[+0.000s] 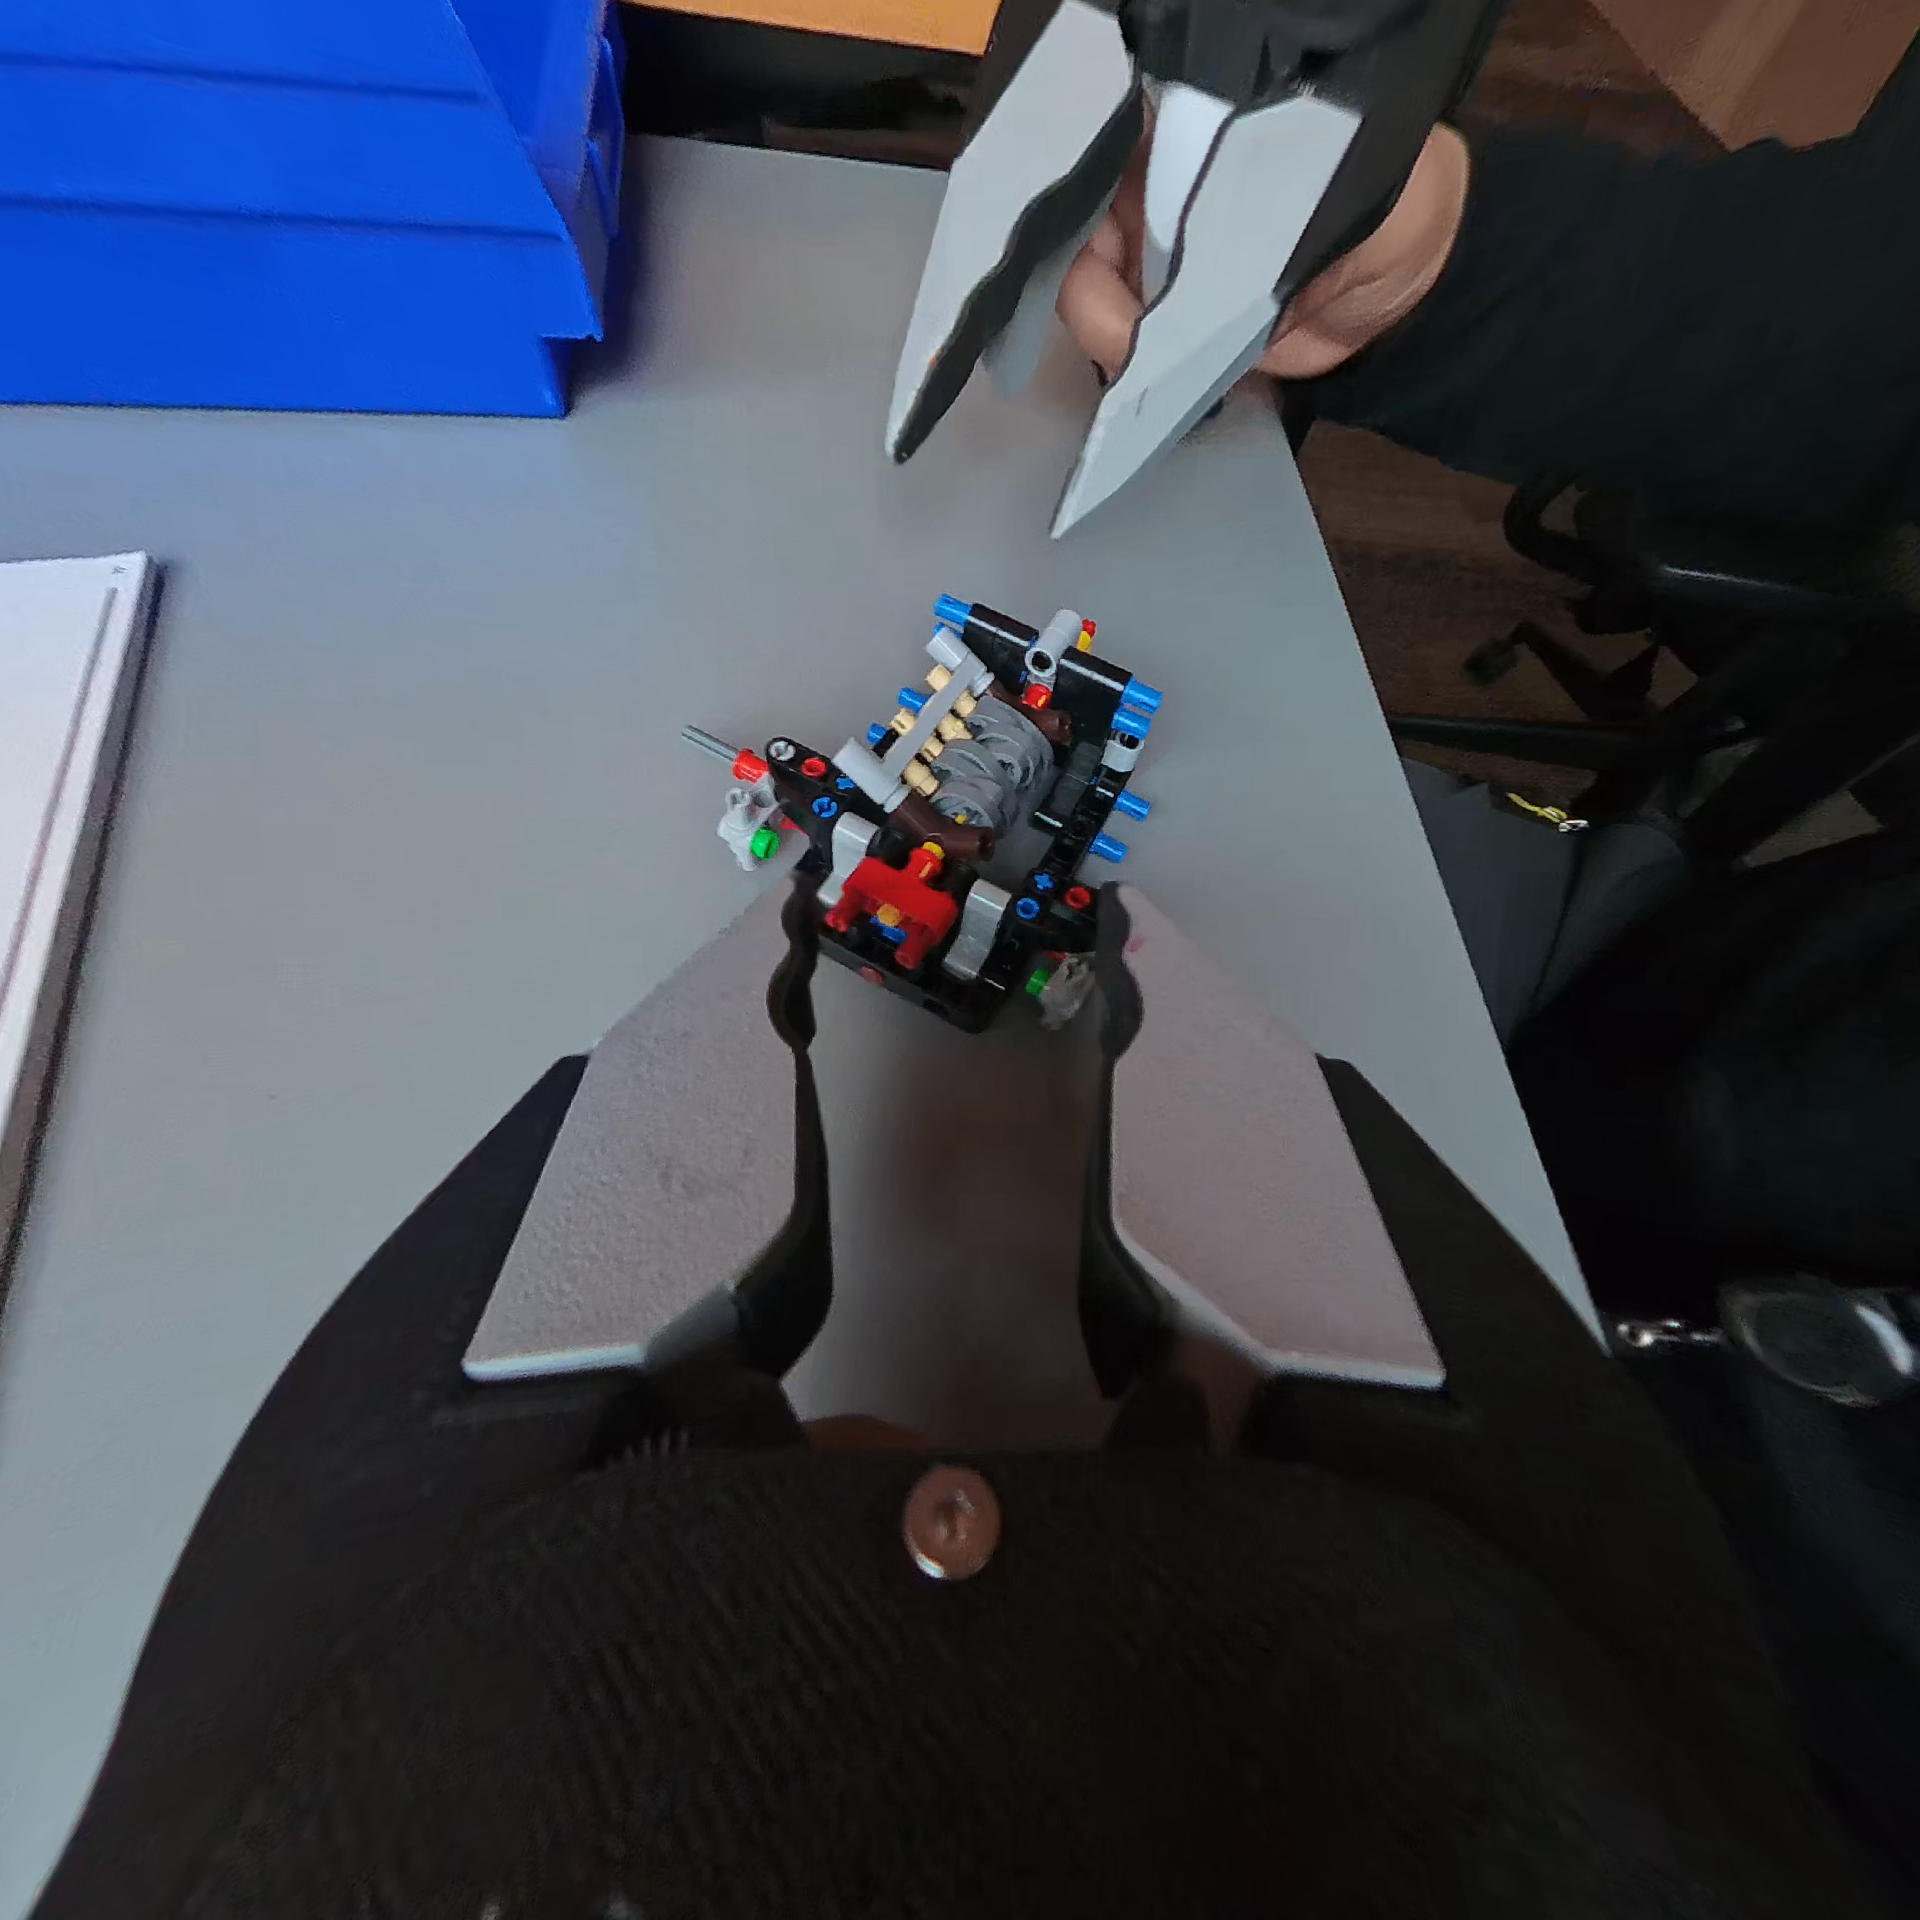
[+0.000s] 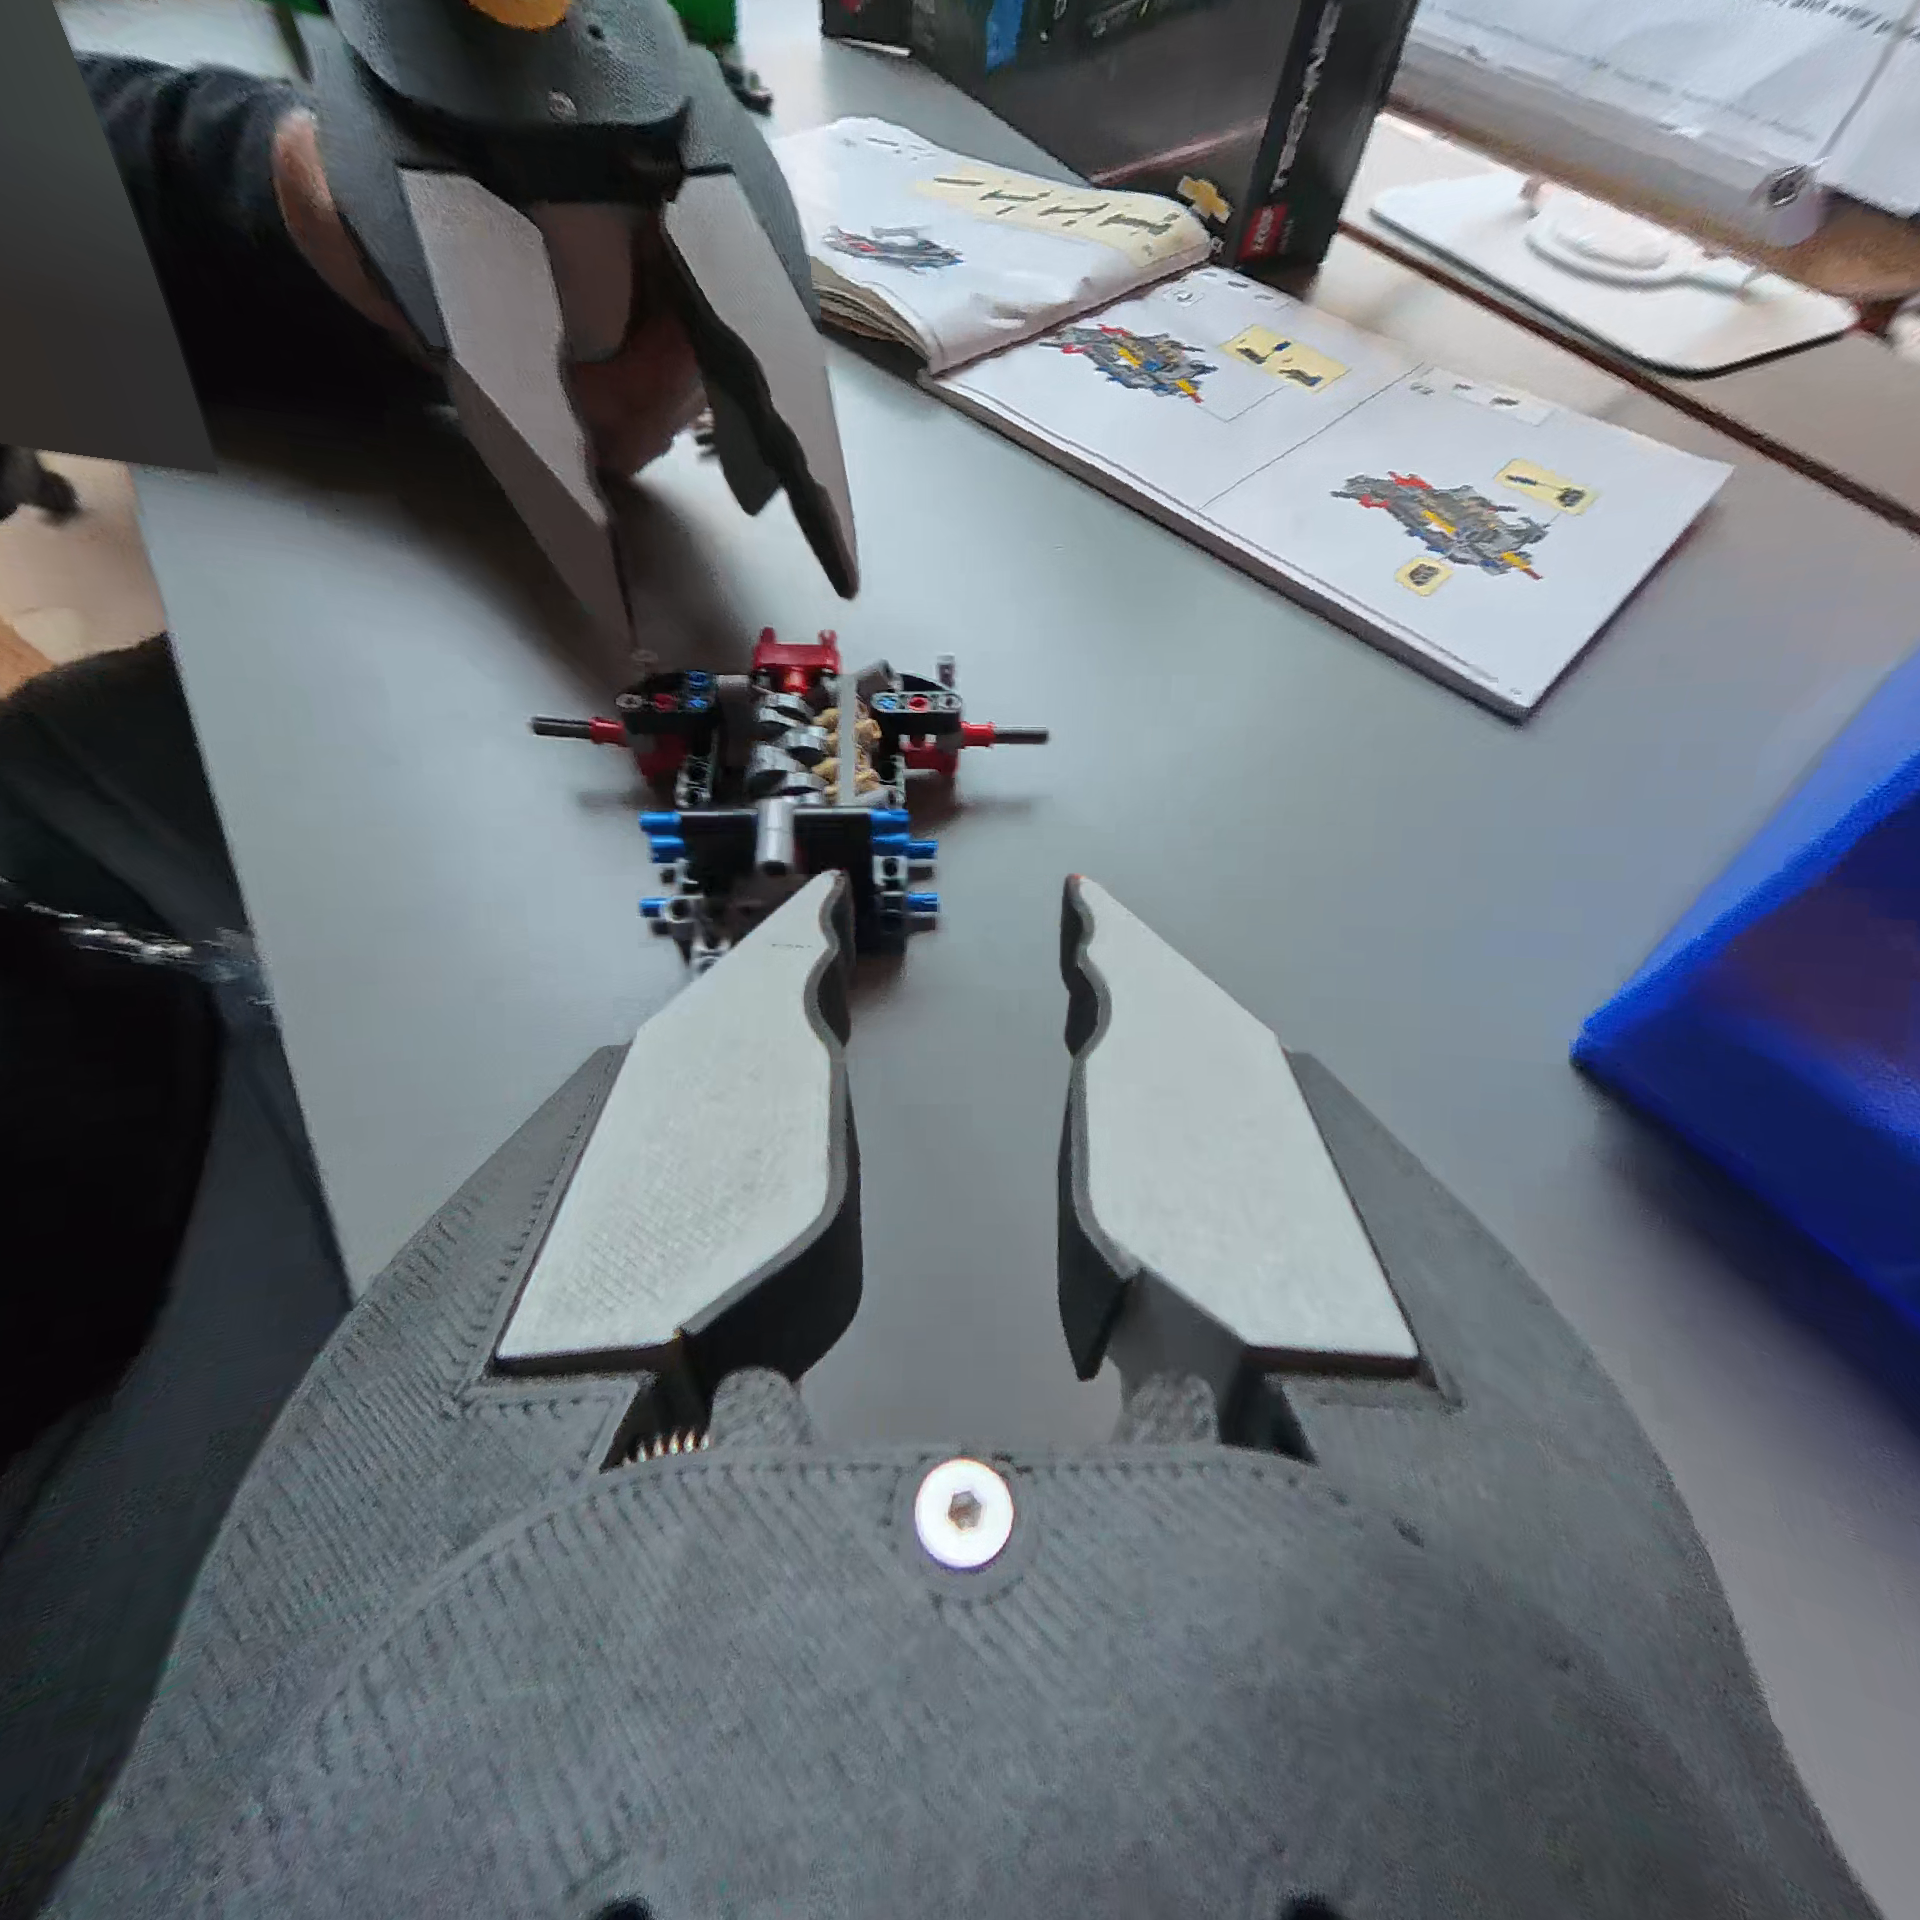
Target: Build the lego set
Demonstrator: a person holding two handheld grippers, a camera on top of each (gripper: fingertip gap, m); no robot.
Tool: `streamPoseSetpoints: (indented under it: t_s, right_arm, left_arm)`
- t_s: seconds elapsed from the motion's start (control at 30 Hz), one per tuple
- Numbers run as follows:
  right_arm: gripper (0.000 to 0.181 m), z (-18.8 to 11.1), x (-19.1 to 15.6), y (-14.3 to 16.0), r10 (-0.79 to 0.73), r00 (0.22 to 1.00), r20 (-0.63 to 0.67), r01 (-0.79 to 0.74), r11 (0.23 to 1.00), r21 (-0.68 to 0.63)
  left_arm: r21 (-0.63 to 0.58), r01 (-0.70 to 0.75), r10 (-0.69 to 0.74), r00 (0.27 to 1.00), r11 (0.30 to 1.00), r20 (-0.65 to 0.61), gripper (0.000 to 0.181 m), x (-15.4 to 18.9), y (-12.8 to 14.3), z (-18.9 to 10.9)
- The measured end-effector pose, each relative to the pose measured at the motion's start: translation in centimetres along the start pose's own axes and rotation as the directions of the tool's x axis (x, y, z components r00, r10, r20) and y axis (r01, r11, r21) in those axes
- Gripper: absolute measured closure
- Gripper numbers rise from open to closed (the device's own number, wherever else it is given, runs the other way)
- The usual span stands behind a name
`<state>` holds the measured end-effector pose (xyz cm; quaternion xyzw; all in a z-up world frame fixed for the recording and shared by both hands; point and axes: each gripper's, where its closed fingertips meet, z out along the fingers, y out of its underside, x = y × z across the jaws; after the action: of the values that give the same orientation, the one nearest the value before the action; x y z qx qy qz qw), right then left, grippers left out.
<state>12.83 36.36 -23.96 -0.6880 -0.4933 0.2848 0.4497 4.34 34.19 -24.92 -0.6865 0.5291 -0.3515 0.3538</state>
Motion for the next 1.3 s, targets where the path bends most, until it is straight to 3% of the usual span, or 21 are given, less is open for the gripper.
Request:
streamPoseSetpoints:
  t_s: [0.03,0.17,0.47,0.67,0.9,1.13,1.3]
  right_arm:
    - [0.143,0.0,0.8,0.1,-0.012,0.999,-0.035,0.012,1.000,0.001]
    - [0.141,-0.5,3.8,-2.2,-0.049,0.986,-0.160,0.071,0.988,0.134]
    - [0.141,-1.3,5.0,-3.5,-0.021,0.986,-0.164,0.064,0.963,0.262]
    - [0.140,-1.3,4.8,-3.6,-0.025,0.988,-0.150,0.065,0.961,0.268]
    - [0.140,-1.2,4.7,-3.6,-0.033,0.989,-0.142,0.070,0.962,0.265]
    - [0.139,-1.3,4.9,-3.6,-0.015,0.991,-0.134,0.051,0.961,0.272]
    - [0.136,-1.3,5.2,-3.6,-0.017,0.985,-0.172,0.064,0.960,0.272]
  left_arm:
    - [0.006,-0.010,0.010,1.000,1.000,0.016,0.128,-0.4,-0.1,-0.3]
    - [0.081,0.027,-0.034,0.996,0.996,0.085,0.127,-1.6,-0.5,-1.8]
    - [0.171,0.020,-0.069,0.957,0.985,0.283,0.125,0.1,0.1,-6.4]
    - [0.170,0.038,-0.106,0.907,0.985,0.407,0.126,1.6,2.8,-8.9]
    - [0.193,-0.027,-0.083,0.839,0.981,0.538,0.127,1.6,3.5,-11.9]
    - [0.258,0.033,-0.156,0.866,0.965,0.475,0.130,1.9,3.7,-12.8]
    - [0.181,0.094,-0.146,0.941,0.979,0.305,0.127,3.3,4.3,-10.9]
